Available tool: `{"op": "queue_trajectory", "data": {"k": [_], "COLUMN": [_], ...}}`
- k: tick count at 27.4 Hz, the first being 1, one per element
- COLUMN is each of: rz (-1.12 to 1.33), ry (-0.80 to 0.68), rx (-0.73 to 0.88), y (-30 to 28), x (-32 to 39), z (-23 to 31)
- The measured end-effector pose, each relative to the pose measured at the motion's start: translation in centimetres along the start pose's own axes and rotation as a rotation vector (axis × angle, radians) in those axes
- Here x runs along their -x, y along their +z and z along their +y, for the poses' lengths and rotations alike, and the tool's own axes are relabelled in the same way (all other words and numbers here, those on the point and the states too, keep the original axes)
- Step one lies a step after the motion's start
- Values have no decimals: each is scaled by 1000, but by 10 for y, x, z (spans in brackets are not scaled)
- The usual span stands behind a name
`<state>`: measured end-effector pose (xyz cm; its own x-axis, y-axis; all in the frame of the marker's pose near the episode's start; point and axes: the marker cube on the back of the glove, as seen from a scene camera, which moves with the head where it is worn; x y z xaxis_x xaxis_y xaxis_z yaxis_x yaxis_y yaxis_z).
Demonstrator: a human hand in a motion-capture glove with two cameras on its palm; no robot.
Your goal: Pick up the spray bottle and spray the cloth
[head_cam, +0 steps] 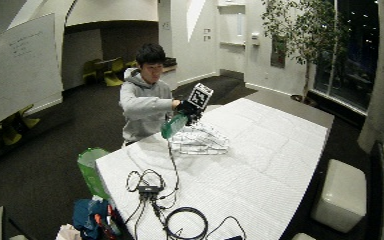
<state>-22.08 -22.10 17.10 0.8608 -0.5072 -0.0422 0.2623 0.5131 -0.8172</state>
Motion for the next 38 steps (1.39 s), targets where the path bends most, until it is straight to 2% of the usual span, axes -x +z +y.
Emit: {"op": "queue_trajectory", "data": {"k": [5, 19, 22, 26, 30, 38], "rz": [-114, -70, 13, -17, 39, -168], "ry": [1, 18, 14, 83, 22, -58], "rx": [-32, -109, -102, -70, -34, -85], "y": [5, -45, -38, -19, 1, -2], "x": [28, 13, 10, 19, 18, 38], "z": [-11, 21, 19, 5, -4, -8]}}
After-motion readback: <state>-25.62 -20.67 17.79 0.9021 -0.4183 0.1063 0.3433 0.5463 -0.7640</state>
